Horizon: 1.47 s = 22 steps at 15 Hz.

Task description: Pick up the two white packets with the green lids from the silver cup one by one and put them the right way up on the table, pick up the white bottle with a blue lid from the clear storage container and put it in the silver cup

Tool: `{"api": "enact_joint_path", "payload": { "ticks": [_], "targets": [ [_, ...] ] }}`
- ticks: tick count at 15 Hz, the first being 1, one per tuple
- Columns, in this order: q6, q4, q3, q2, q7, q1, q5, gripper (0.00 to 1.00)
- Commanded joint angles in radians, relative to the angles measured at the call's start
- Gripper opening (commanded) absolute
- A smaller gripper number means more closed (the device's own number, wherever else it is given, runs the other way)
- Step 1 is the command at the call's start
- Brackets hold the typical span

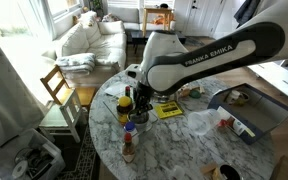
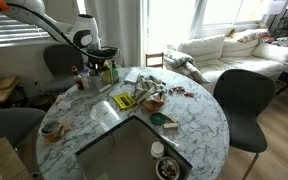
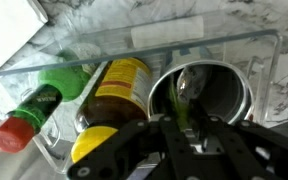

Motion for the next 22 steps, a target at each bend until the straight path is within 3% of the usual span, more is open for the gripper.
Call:
{"api": "enact_joint_path", "payload": {
  "ticks": [1,11,16,22],
  "targets": [
    [-0.051,-0.015,0.001,-0.027,0.014,0.001,-0.026,0.05],
    [-0.082,-0.101,-0.044,-0.294,0.093,-0.002,-0.062,0.05],
    [-0.053,-0.242,-0.119,-0.502,0.310,-0.016,-0.145,0.05],
    [0.057,-0.450,-0.190,-0.538,0.577,-0.057,-0.200,0.05]
  ]
}}
